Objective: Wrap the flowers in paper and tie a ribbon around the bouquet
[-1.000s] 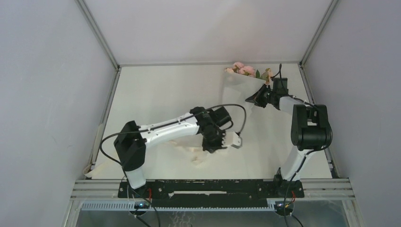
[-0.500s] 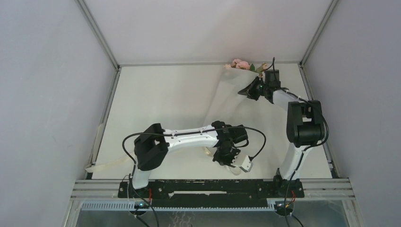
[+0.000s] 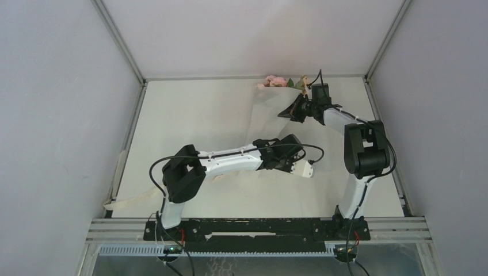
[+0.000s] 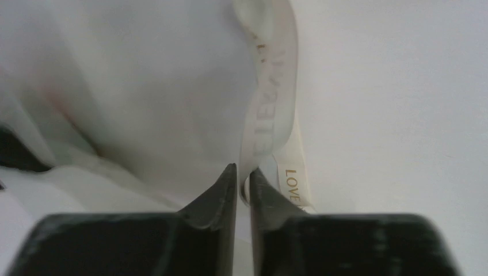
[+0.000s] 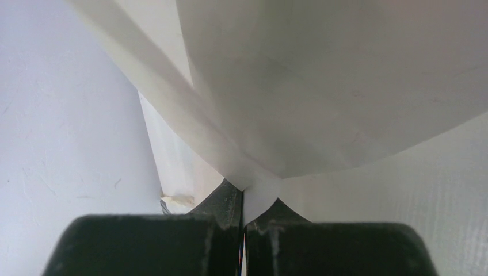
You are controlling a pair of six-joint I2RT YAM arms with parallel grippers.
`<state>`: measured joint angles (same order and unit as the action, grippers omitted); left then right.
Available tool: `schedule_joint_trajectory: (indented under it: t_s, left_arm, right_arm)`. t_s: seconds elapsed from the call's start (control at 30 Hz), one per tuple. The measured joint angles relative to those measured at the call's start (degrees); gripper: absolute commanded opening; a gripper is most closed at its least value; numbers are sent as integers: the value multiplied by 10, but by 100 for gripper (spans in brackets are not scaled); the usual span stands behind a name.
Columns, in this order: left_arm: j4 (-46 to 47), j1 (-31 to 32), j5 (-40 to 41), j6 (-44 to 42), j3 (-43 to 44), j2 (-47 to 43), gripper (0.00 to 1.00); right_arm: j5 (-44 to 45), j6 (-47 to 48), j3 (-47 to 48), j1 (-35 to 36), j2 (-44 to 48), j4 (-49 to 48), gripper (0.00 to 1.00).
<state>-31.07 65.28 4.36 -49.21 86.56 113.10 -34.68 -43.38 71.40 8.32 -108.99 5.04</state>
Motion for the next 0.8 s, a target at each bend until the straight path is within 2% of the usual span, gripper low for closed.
schedule_joint_trajectory:
  t_s: [0.03,0.07,0.17,0.23,0.4,0.5,0.57,0.7,0.8]
  left_arm:
    - [6,-4,9,-3,3,1,56]
    - [8,-9,17,0,8,2,68]
    - [-14,-13,14,18,22,2,87]
    - [-60,-4,-7,30,39,2,97]
    - [-229,24,-92,73,110,-11,100]
    - [-315,26,-103,89,109,-48,100]
    - [-350,14,-106,102,79,-92,100]
    - [-406,-63,-105,124,0,-190,100]
    - [-424,-193,-96,137,-36,-246,100]
  right_arm:
    - [-2,2,4,2,-2,1,0]
    - [-4,5,6,4,-4,1,0]
    - [-10,9,10,13,-11,4,0]
    - [-15,13,11,17,-16,8,0]
    - [-19,27,11,26,-20,21,0]
    - [-19,32,11,29,-20,22,0]
    - [-19,35,11,31,-20,22,0]
    - [-23,39,12,33,-21,23,0]
    - [-25,44,20,34,-27,29,0]
